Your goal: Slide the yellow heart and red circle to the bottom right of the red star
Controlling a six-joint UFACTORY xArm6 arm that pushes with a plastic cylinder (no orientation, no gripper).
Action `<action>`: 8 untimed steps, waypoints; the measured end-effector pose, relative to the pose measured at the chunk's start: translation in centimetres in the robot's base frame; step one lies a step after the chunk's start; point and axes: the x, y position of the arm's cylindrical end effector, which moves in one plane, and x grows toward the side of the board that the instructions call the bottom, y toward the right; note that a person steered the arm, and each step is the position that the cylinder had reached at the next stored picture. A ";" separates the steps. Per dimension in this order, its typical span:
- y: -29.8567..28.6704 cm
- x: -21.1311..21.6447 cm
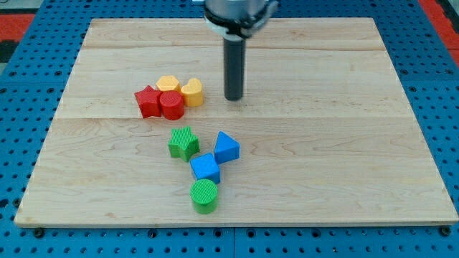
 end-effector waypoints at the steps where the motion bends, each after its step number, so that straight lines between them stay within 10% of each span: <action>1: -3.1 -0.3; 3: -11.0 4.8; 8: -1.4 9.2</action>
